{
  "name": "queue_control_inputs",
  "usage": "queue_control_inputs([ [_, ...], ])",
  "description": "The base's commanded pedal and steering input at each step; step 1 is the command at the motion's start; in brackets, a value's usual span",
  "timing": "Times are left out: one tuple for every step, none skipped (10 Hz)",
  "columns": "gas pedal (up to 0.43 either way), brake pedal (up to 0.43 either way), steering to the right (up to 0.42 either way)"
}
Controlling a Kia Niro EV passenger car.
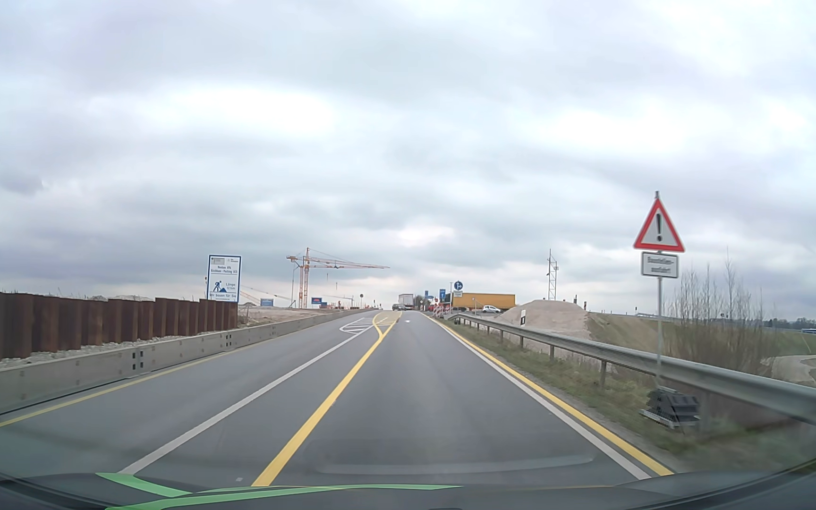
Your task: Follow the waypoints while adhering to traffic rules and regulations
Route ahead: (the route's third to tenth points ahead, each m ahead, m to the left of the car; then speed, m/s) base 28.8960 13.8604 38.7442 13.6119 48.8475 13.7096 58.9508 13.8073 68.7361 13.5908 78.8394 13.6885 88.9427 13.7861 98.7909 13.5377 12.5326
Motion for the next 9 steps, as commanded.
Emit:
queue_control_inputs([
  [0.130, 0.000, 0.004],
  [0.130, 0.000, 0.004],
  [0.130, 0.000, 0.005],
  [0.130, 0.000, 0.005],
  [0.130, 0.000, 0.006],
  [0.130, 0.000, 0.006],
  [0.130, 0.000, 0.006],
  [0.130, 0.000, 0.006],
  [0.138, 0.000, 0.006],
])
